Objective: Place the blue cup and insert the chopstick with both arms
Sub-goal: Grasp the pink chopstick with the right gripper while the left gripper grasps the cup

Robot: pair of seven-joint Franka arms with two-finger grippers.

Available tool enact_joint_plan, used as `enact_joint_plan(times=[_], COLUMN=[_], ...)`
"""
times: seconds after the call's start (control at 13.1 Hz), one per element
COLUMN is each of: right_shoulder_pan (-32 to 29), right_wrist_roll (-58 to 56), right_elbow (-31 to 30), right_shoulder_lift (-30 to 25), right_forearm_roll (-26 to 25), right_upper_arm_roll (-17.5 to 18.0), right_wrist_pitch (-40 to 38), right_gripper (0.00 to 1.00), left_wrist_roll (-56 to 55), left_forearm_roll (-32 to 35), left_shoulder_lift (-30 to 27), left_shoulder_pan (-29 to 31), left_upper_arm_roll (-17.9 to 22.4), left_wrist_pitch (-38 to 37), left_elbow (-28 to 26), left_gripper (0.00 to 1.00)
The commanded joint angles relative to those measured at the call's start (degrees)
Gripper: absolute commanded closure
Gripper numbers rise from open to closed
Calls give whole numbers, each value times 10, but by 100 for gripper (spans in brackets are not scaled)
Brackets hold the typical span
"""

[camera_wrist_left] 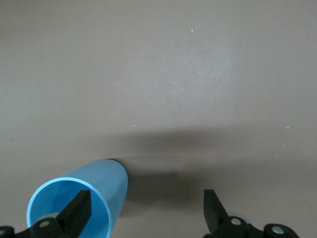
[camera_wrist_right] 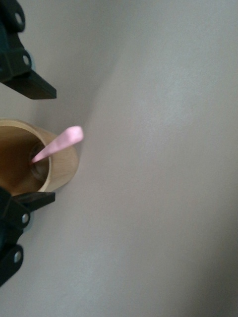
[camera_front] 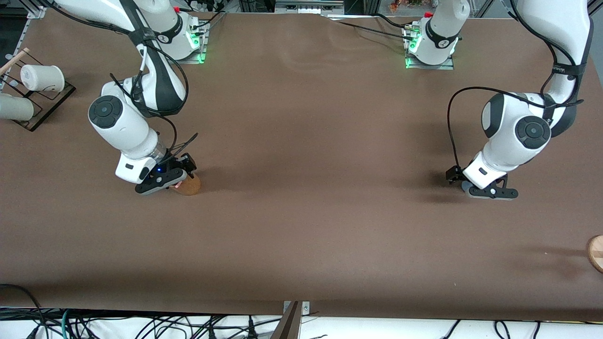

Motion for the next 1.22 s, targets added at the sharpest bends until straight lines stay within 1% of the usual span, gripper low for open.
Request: enact_joint_plan(times=[0.0, 0.08, 0.15, 0.38, 0.46, 0.54, 0.61, 0.69, 0.84, 0.92, 1.15], right_shoulder_pan=[1, 1, 1, 1, 1, 1, 1, 1, 1, 1, 1], right_wrist_roll=[-11, -11, -11, -11, -11, -11, -12, -21, -28, -33, -40], right_elbow=[14, 13, 13, 12, 12, 11, 11, 11, 12, 13, 16], right_shoulder_lift=[15, 15, 15, 15, 15, 15, 15, 15, 14, 13, 1], right_forearm_roll=[1, 1, 1, 1, 1, 1, 1, 1, 2, 2, 1], right_upper_arm_roll=[1, 1, 1, 1, 1, 1, 1, 1, 1, 1, 1], right_wrist_pitch=[2, 2, 2, 2, 2, 2, 2, 2, 2, 1, -4], right_gripper=[38, 42, 42, 57, 63, 71, 79, 87, 98, 100, 100], left_wrist_roll=[43, 43, 43, 42, 41, 41, 39, 37, 35, 35, 34], left_forearm_roll=[13, 13, 13, 12, 12, 12, 12, 11, 3, 3, 2], left_shoulder_lift=[-27, -32, -32, -23, -16, -11, -10, -11, -12, -12, -12], left_shoulder_pan=[9, 9, 9, 9, 15, 17, 21, 25, 27, 26, 26], left_upper_arm_roll=[11, 14, 14, 15, 15, 15, 15, 15, 15, 15, 15], left_wrist_pitch=[33, 51, 72, 111, 117, 116, 113, 108, 80, 62, 40], left_elbow=[-45, -59, -74, -99, -102, -100, -100, -95, -86, -76, -54], left_gripper=[0, 0, 0, 0, 4, 37, 78, 100, 100, 100, 100])
